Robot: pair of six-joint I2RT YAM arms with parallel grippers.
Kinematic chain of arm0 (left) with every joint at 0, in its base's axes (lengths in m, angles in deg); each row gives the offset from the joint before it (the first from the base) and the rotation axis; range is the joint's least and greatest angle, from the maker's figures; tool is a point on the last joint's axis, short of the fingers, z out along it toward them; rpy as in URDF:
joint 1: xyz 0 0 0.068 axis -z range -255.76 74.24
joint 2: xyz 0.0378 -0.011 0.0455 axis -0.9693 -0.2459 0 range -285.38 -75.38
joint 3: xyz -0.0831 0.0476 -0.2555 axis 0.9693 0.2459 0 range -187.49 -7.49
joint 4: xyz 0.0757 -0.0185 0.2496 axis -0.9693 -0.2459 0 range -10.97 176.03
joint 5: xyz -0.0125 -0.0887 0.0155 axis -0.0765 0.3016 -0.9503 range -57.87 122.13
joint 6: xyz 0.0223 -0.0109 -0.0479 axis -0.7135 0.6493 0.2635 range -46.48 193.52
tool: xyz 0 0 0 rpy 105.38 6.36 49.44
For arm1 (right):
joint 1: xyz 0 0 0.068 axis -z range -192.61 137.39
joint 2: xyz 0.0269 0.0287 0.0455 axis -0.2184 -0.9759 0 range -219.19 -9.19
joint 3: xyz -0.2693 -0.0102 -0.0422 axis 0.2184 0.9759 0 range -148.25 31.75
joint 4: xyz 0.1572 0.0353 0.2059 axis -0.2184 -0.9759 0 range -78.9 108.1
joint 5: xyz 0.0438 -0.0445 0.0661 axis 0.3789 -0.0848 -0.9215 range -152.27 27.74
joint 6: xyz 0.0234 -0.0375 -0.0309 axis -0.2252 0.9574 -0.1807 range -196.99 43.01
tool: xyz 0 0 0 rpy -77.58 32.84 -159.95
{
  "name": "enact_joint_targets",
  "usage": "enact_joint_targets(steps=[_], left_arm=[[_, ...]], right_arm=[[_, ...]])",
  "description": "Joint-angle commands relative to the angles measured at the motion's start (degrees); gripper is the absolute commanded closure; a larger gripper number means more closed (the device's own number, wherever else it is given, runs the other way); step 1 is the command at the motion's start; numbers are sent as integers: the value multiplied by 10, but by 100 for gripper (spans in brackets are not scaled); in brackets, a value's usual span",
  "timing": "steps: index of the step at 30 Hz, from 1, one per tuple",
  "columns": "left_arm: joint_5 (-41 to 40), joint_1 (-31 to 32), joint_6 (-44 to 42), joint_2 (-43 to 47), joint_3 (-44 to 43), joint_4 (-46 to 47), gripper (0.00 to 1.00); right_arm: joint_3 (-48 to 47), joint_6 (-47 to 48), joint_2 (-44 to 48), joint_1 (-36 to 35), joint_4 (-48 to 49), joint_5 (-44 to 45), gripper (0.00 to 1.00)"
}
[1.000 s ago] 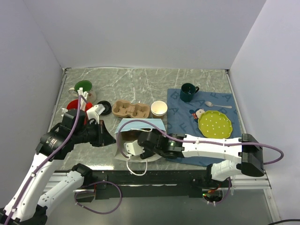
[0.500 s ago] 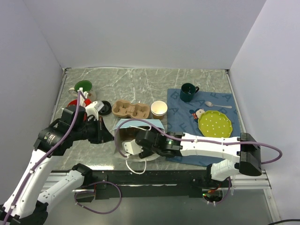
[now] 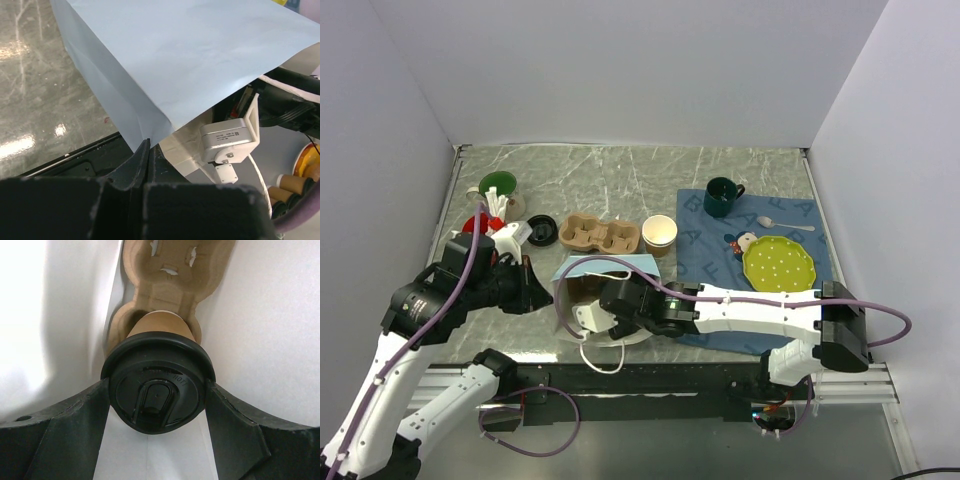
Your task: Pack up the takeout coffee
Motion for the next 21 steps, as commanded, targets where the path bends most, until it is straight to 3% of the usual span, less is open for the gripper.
enact_joint_targets(steps=[1,21], left_arm=[[-16,0,-14,0,-24,-9,99],[5,0,-10,11,-18,-1,99]], right_arm=[[-34,-6,0,-5,-3,25,59],[-60,-72,-44,-7,-14,80,59]])
